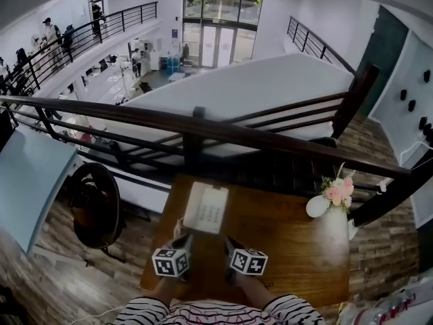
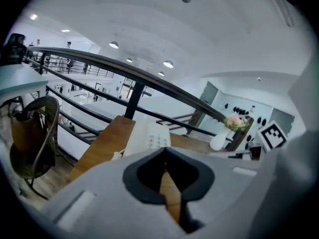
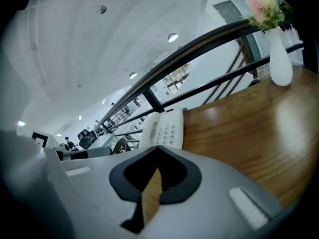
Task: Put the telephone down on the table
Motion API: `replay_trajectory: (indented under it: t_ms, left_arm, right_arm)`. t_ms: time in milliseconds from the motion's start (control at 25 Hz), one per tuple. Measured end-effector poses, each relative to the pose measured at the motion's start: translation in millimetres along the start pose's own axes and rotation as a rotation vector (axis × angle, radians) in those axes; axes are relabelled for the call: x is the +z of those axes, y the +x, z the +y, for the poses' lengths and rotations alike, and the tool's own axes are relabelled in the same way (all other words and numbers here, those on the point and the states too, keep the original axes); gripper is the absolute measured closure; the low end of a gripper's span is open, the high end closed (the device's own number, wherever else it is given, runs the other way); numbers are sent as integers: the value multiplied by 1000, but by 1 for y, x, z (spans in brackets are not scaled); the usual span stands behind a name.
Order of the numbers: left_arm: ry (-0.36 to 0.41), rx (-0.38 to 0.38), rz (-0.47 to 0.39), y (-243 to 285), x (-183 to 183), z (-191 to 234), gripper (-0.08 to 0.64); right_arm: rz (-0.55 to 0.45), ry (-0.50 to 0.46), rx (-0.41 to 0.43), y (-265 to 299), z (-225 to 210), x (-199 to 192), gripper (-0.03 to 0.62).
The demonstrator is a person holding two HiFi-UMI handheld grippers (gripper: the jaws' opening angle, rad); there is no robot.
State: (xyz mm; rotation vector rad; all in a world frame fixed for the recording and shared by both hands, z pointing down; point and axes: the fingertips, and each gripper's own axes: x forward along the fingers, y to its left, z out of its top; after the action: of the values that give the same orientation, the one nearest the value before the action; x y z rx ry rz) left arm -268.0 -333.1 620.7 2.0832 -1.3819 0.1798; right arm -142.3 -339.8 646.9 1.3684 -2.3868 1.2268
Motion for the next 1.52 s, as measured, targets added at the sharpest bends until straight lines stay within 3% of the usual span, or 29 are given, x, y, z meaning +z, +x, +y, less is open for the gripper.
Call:
replay_trajectory:
  t_ms: [680,920,1200,1520]
  left_arm:
    - [-55,120,-73,-91,-85,-94,558]
    - [-70,130,-81,-98,-124,-163,558]
    - [-68,157,-72,-128,-148,-162,558]
    - [-57,163,-56,-137,-170,-187,558]
  right_arm:
    - [90,-119,104,-126,-6,-64,593]
    - [109,-153,136,-189,-40,-72,594]
    - [131,-183,155,-201,-26,-100,594]
    - [155,-205,159,-223,-40,-116,594]
